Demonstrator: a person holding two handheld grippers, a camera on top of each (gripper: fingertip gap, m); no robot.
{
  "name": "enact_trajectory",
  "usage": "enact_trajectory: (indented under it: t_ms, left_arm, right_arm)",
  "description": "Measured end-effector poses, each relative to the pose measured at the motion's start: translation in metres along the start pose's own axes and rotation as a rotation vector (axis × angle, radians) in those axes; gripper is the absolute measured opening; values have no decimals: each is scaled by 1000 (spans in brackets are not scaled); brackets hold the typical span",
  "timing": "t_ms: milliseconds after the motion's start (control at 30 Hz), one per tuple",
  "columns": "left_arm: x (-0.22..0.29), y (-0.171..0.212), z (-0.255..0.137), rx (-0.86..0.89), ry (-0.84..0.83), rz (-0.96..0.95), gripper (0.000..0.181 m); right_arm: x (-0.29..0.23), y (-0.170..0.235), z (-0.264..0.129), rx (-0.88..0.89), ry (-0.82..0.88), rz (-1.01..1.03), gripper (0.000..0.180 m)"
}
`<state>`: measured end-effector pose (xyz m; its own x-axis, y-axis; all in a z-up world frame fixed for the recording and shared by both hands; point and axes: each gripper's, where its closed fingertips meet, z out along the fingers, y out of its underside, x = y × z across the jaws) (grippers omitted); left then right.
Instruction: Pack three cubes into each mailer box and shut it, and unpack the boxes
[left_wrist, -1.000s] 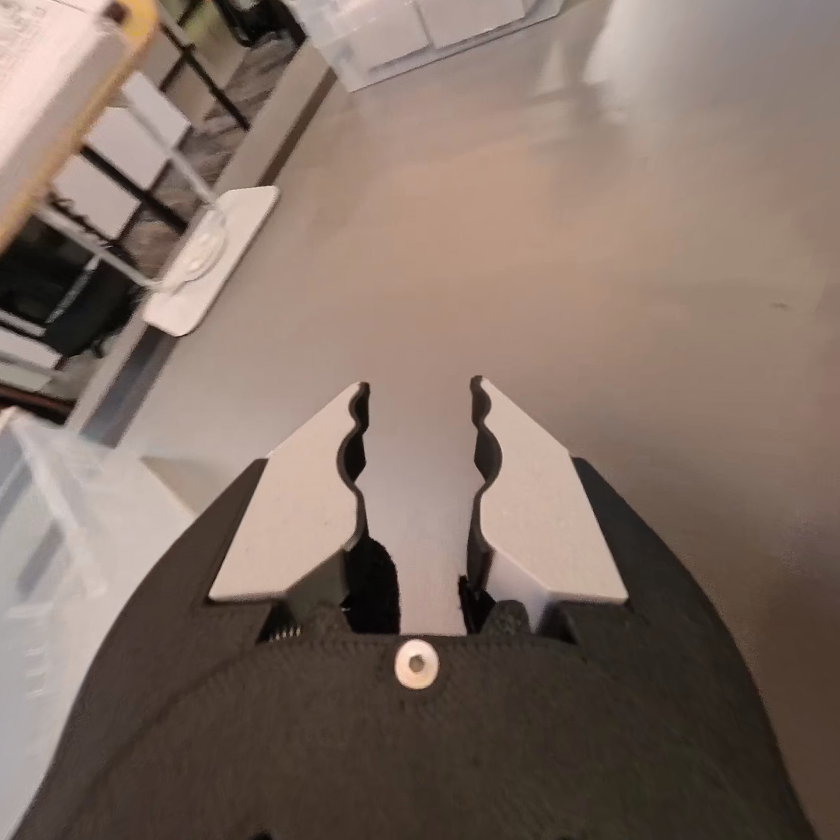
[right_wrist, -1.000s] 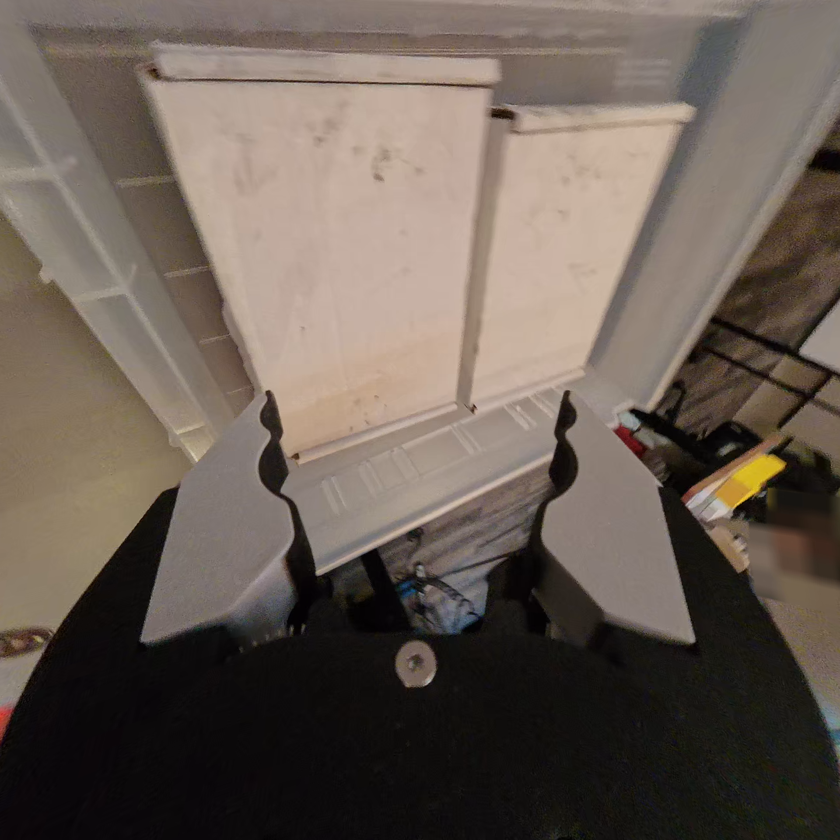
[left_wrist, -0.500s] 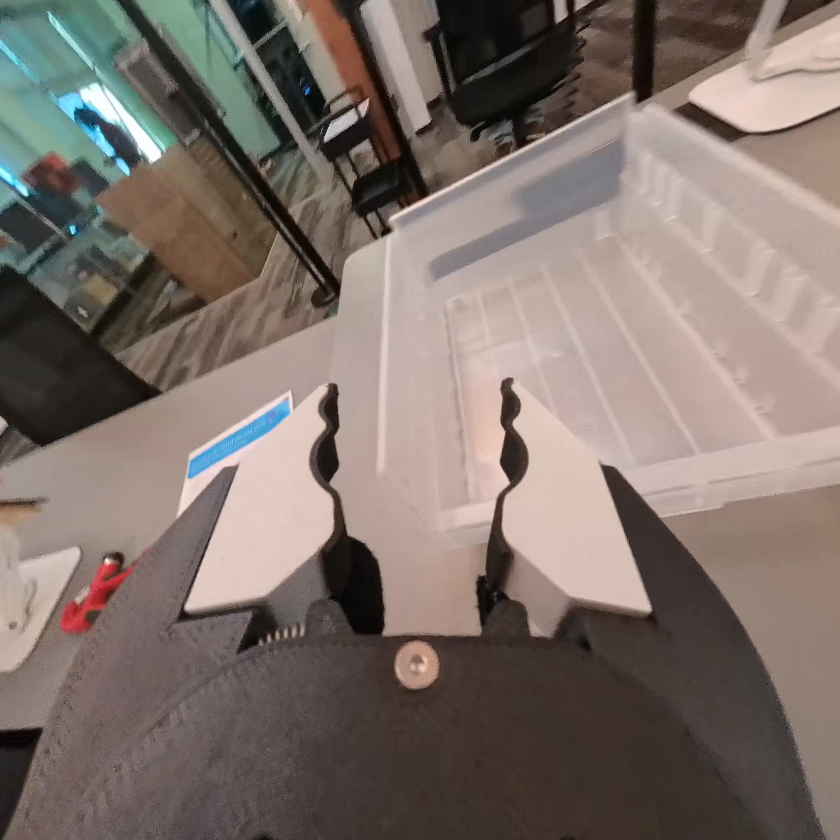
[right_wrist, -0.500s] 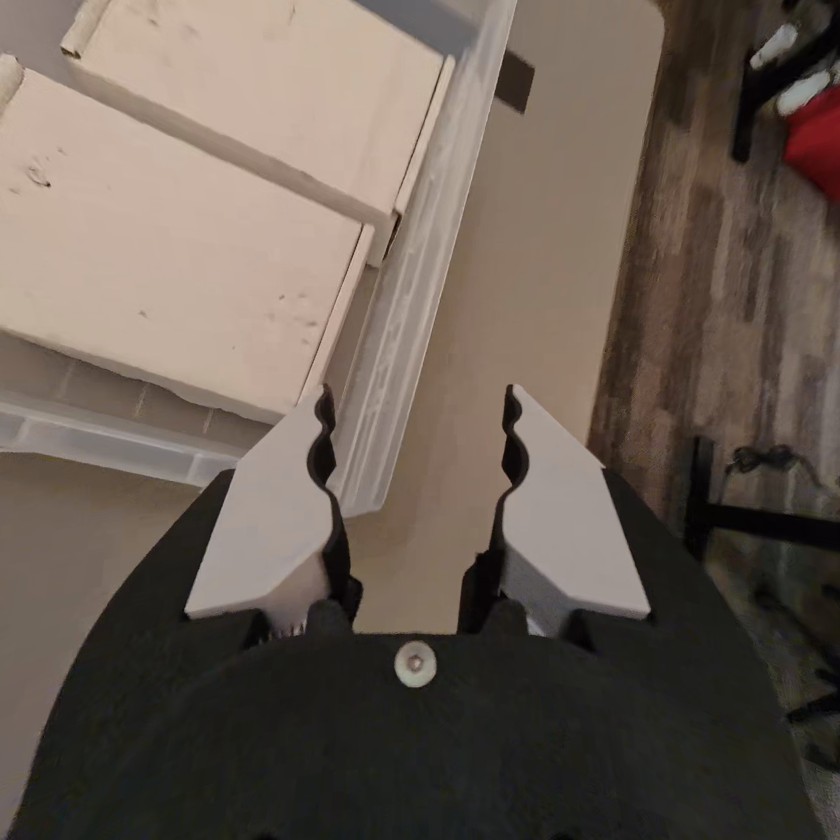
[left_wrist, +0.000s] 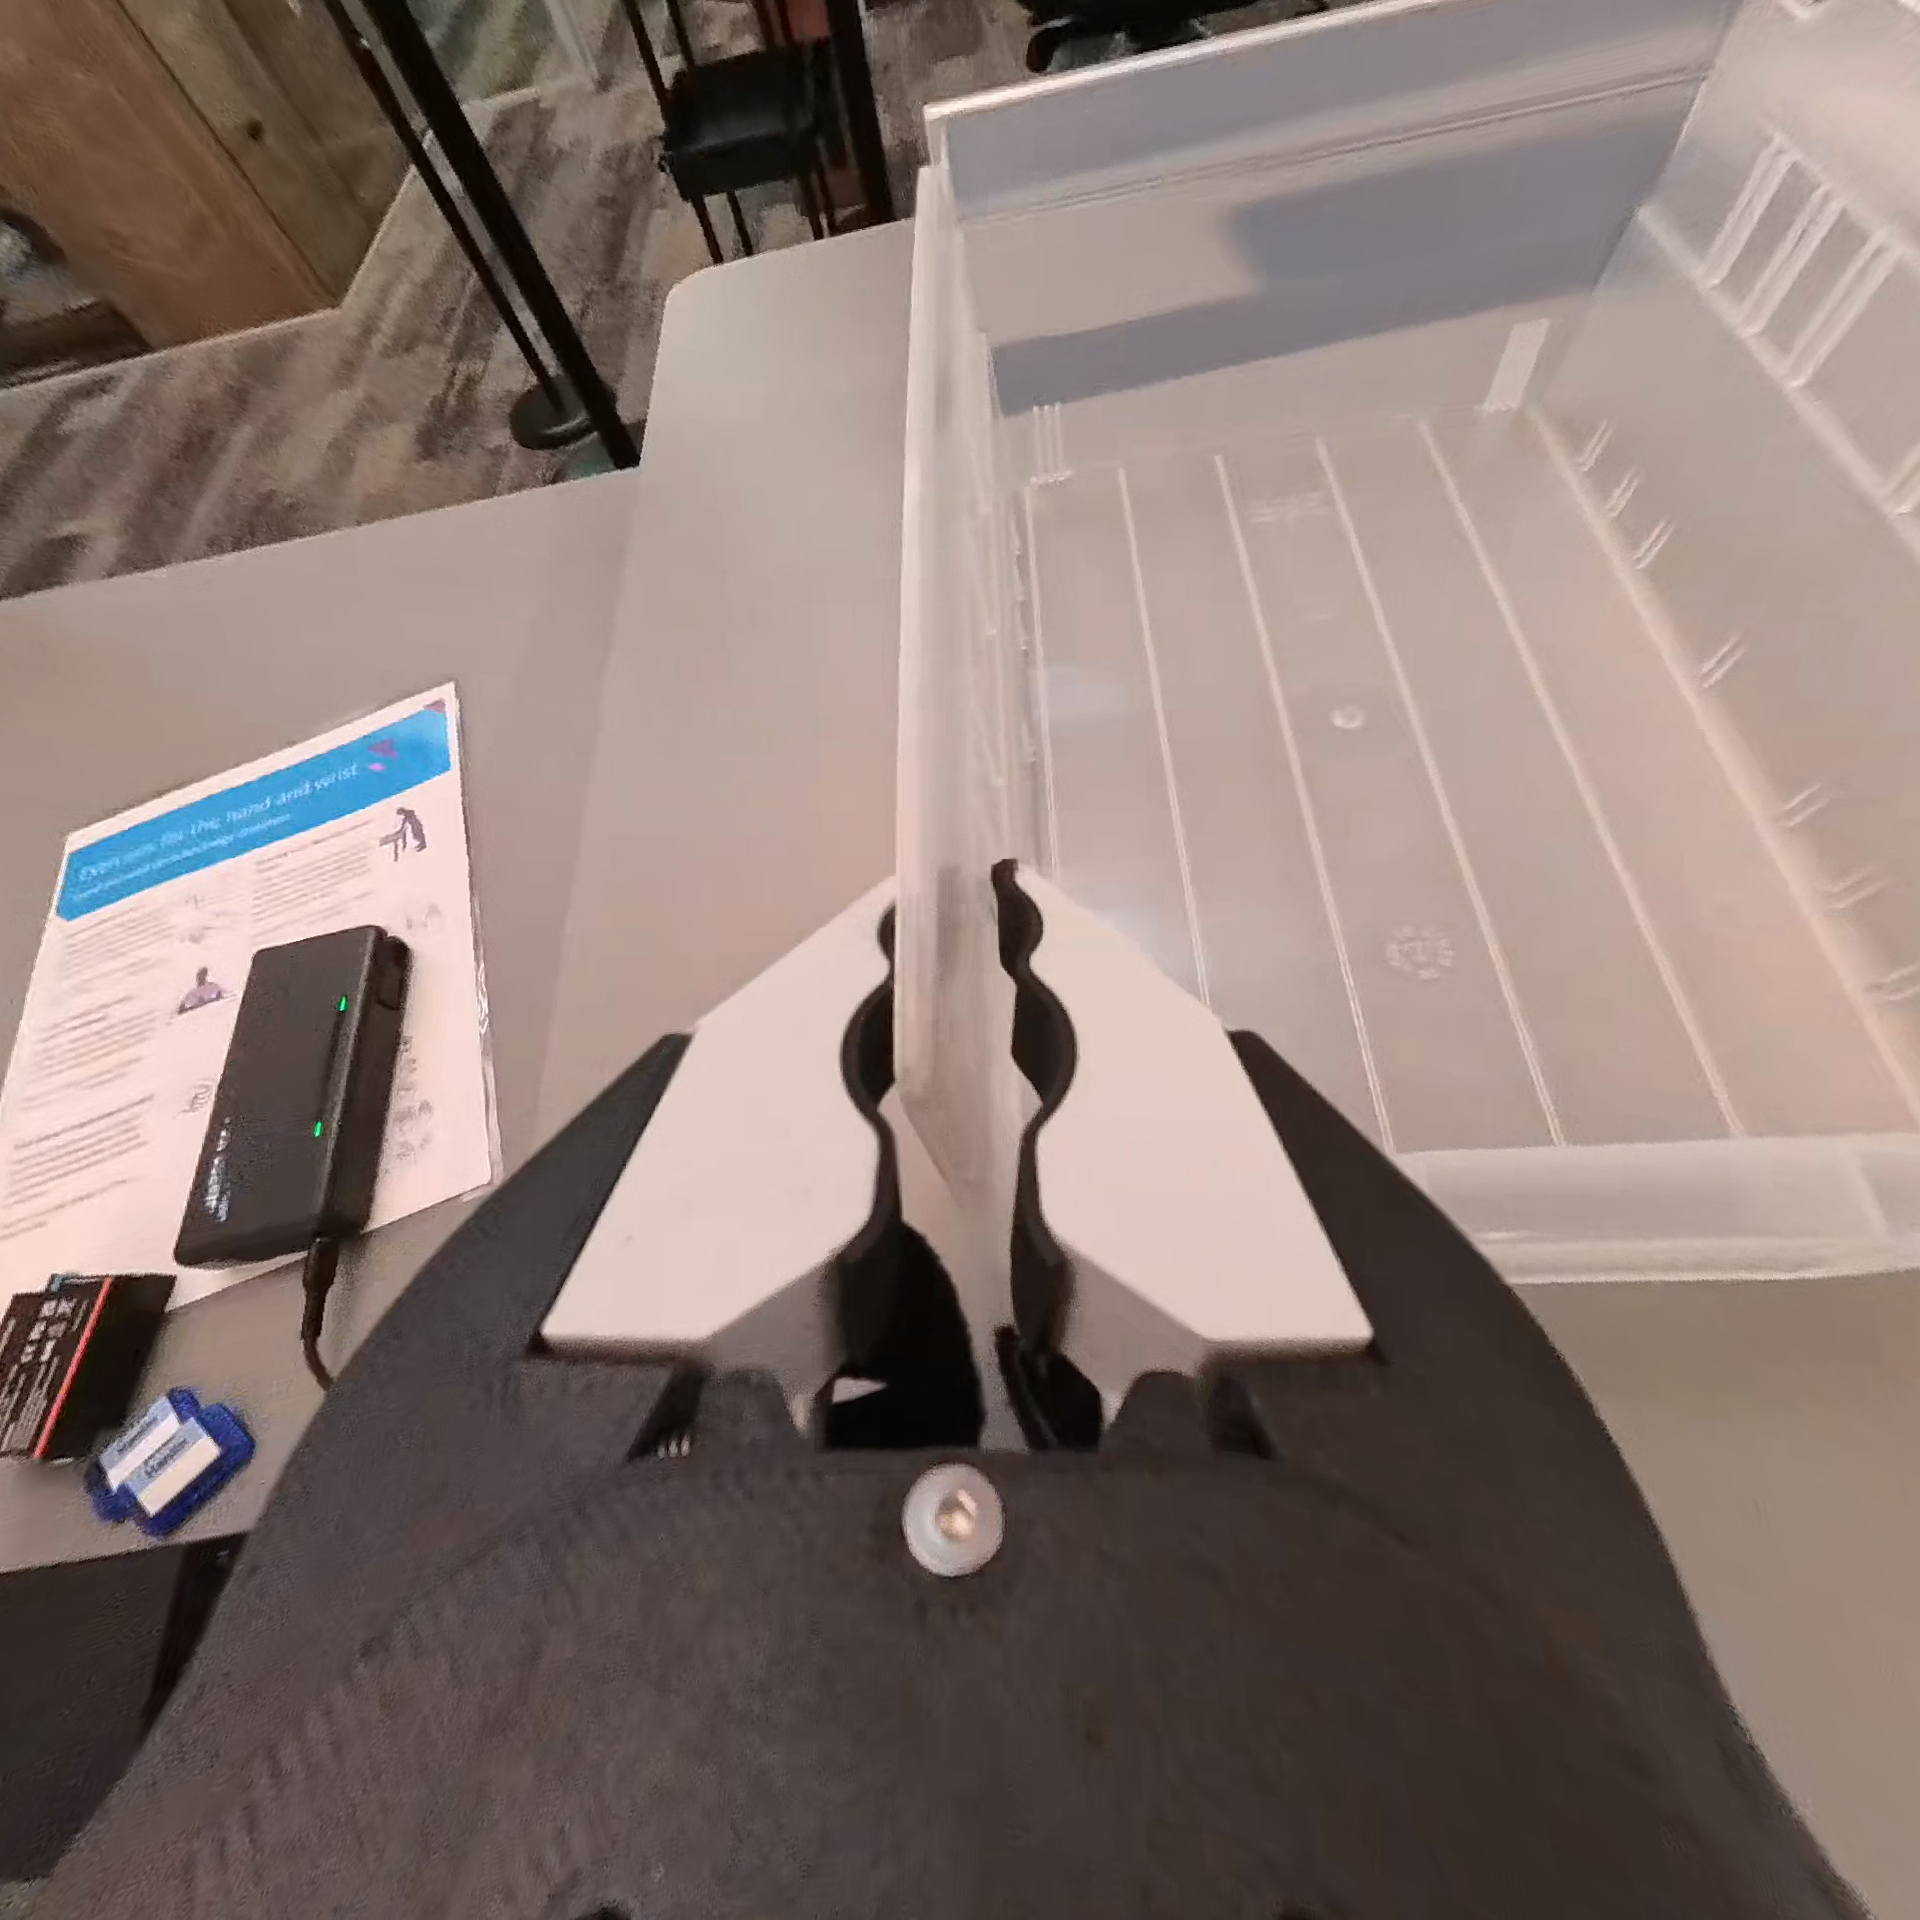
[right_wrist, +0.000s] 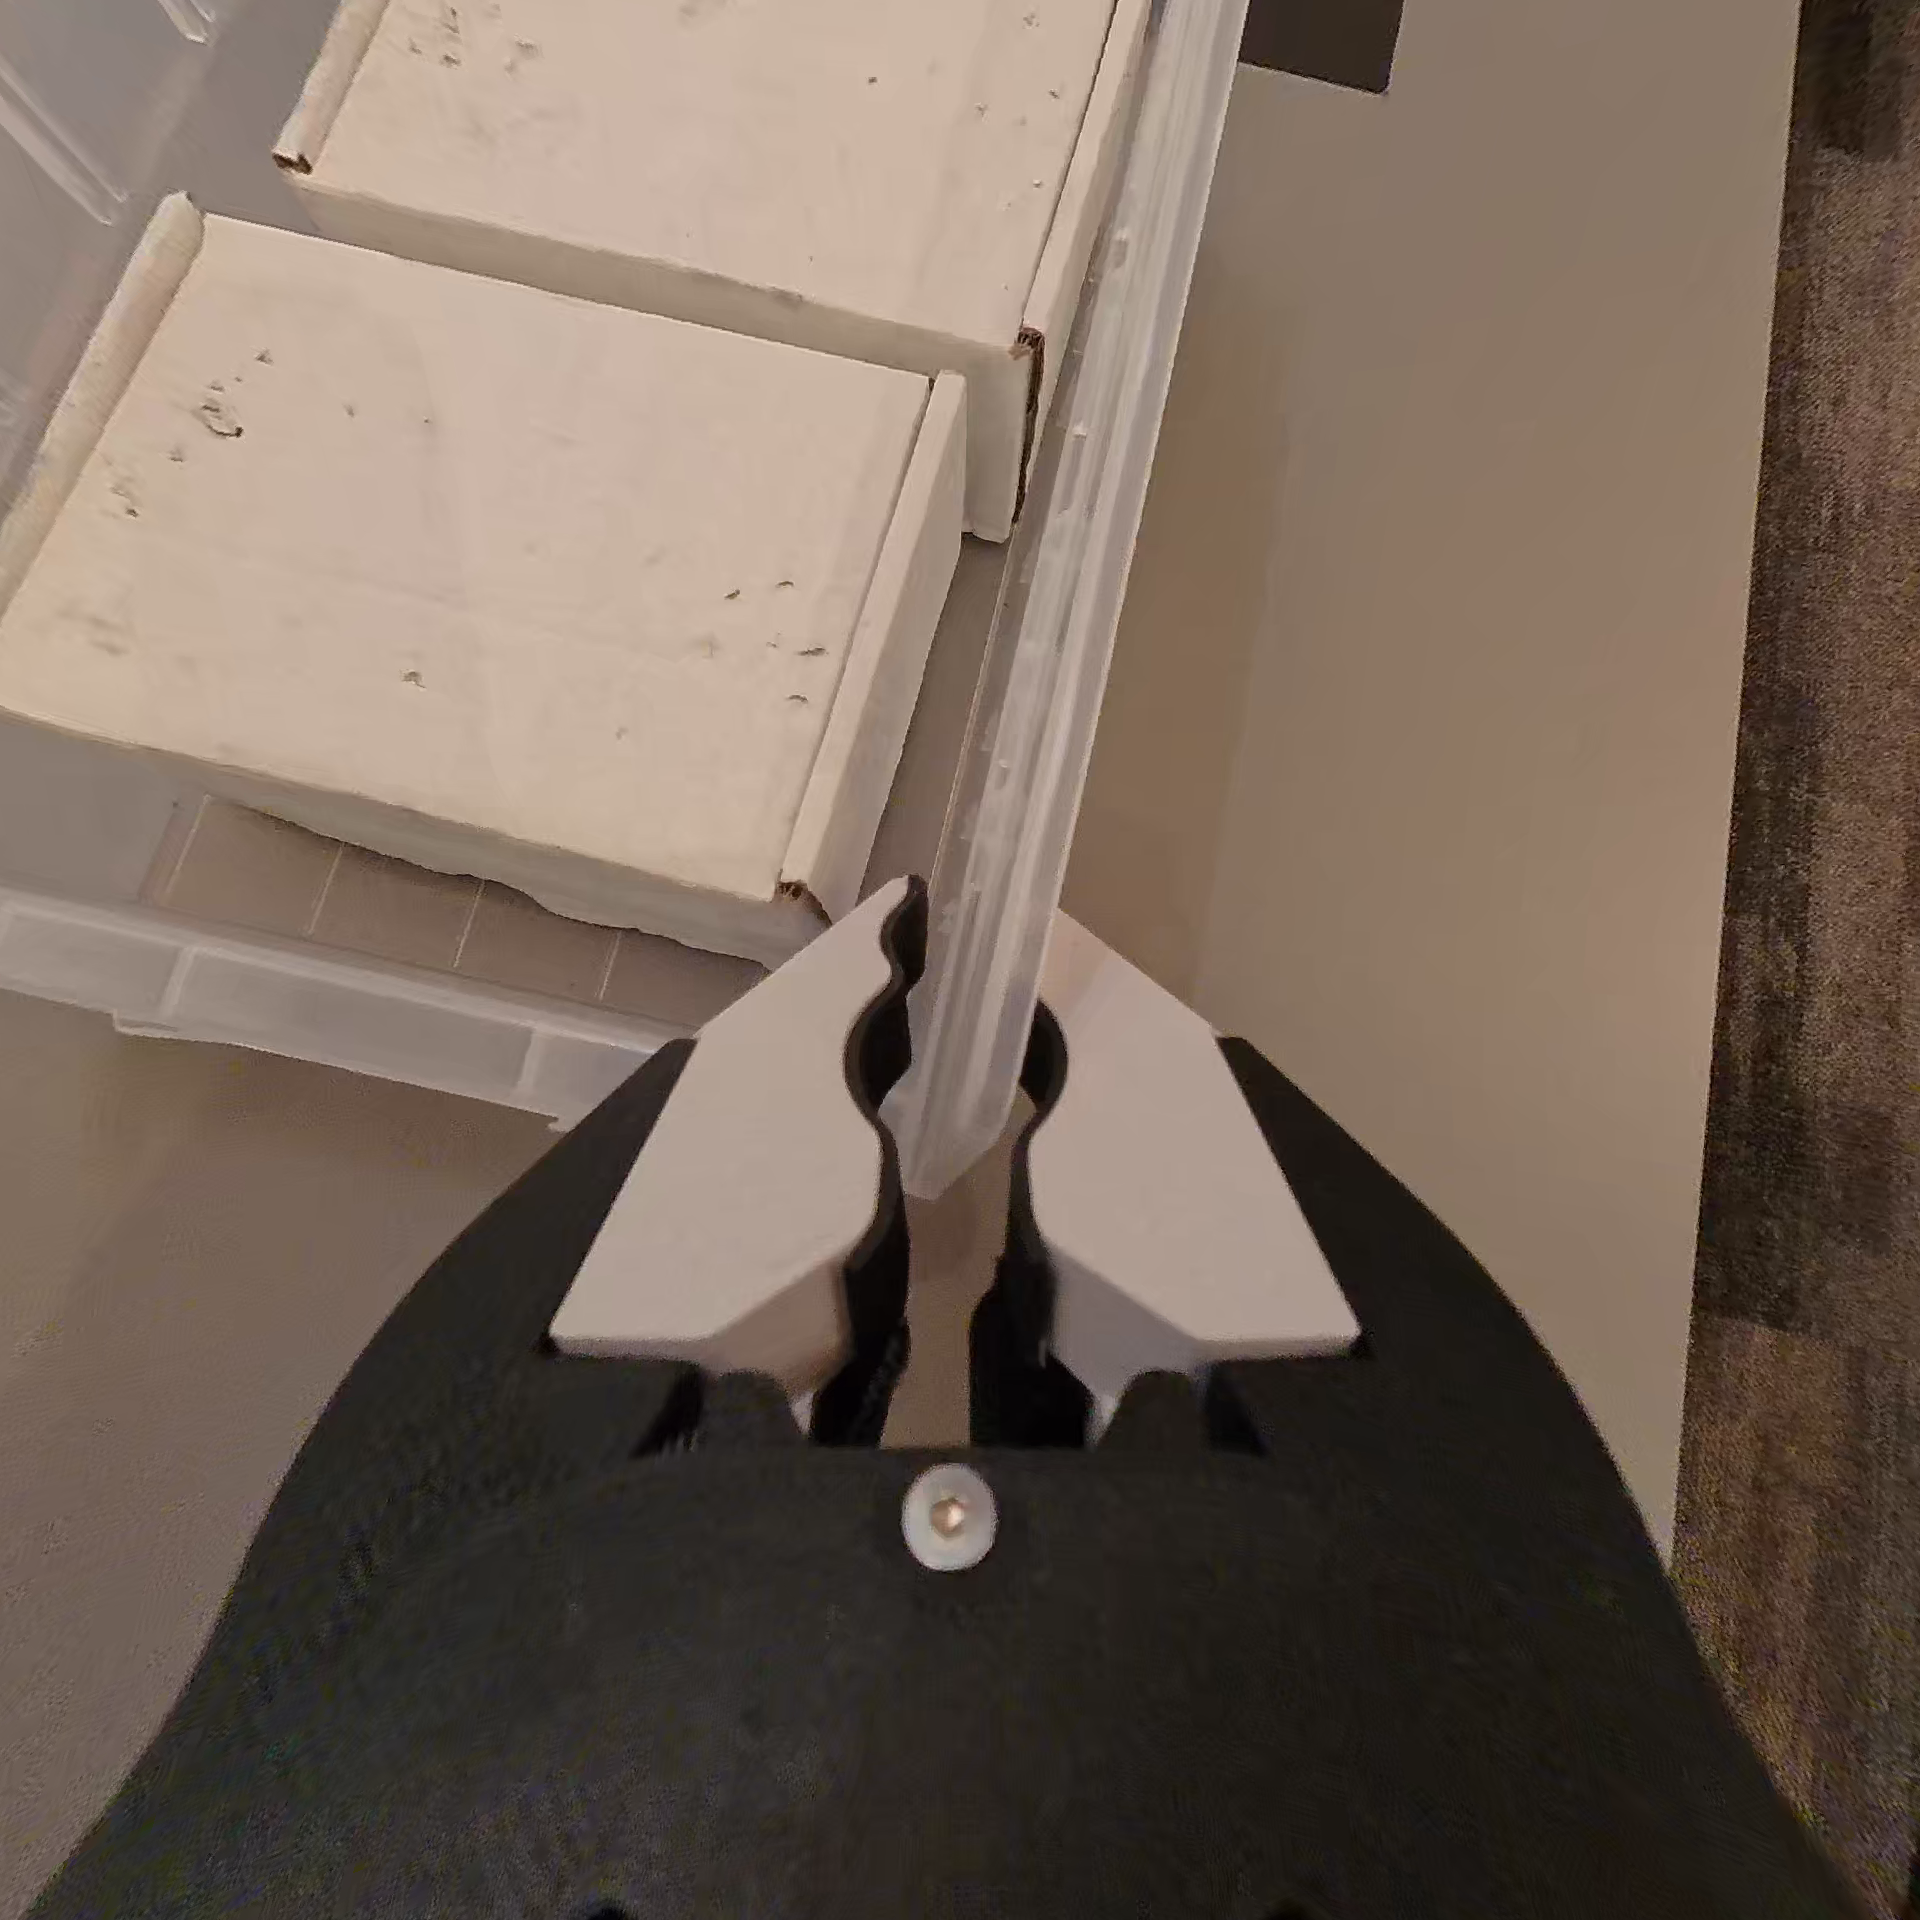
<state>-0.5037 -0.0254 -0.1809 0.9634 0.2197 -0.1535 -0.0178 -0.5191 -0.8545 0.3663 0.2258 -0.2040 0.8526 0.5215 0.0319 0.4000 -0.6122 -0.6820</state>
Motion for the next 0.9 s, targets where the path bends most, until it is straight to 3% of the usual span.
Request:
enact_trajectory:
  t_ms: [167,467,900]
  left_arm:
    - [5,-2,2,35,93,-129,3]
    - [13,2,-15,73,109,-152,2]
    - [16,5,-80,200,91,-179,3]
  right_arm:
    - [1,-1,-1,33,14,-8,4]
    - [-12,4,-8,38,58,-36,4]
    - [-111,8,-18,91,-74,-50,3]
